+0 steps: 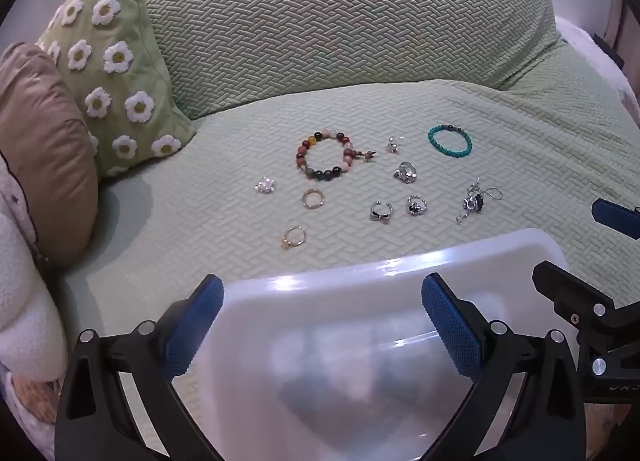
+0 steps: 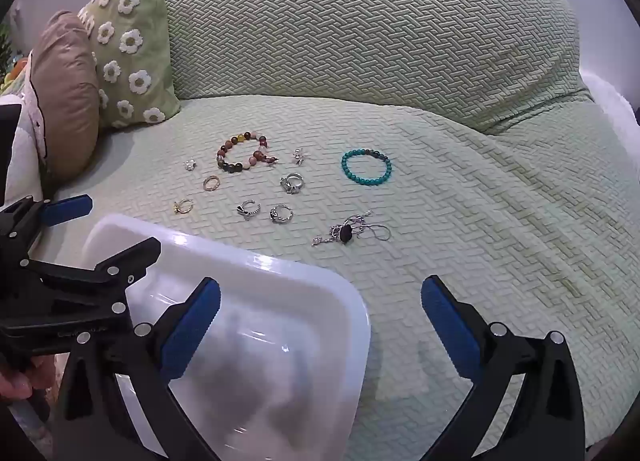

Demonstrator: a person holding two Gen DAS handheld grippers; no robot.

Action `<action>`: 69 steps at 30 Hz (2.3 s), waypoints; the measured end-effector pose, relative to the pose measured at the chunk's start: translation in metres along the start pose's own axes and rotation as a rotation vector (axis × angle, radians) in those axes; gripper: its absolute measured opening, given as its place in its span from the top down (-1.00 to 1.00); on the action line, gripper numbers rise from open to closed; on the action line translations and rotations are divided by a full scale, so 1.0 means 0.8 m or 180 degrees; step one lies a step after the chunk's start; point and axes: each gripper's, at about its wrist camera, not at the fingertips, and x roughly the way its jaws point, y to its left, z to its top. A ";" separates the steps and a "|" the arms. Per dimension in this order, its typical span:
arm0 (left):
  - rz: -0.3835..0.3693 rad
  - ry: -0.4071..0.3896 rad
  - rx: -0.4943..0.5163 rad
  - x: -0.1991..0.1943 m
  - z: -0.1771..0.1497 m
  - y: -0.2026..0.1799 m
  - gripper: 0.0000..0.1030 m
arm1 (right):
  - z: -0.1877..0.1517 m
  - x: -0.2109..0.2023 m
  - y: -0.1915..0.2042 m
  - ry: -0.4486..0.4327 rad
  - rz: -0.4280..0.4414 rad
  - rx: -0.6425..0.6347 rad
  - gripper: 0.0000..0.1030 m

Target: Organize jewelry

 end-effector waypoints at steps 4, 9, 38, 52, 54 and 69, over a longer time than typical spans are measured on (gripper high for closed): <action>-0.0009 -0.0013 0.0006 -0.002 0.000 0.000 -0.85 | 0.001 0.001 -0.002 0.0004 0.0003 0.0015 -0.92; -0.0033 -0.0023 0.0011 0.003 -0.005 -0.002 -0.85 | -0.003 0.001 0.001 0.0006 -0.0025 0.0007 -0.92; -0.0124 0.0057 0.0023 0.006 -0.010 -0.005 -0.85 | 0.000 0.005 -0.002 0.0024 -0.0060 -0.0021 -0.92; -0.0108 0.0080 0.0057 0.007 -0.009 -0.006 -0.85 | 0.002 0.007 -0.003 0.0054 -0.0142 -0.0050 -0.92; -0.0105 0.0083 0.0056 0.007 -0.009 -0.006 -0.85 | 0.001 0.007 -0.003 0.0052 -0.0145 -0.0052 -0.92; -0.0107 0.0088 0.0044 0.007 -0.008 -0.005 -0.85 | 0.001 0.007 -0.003 0.0045 -0.0175 -0.0058 -0.92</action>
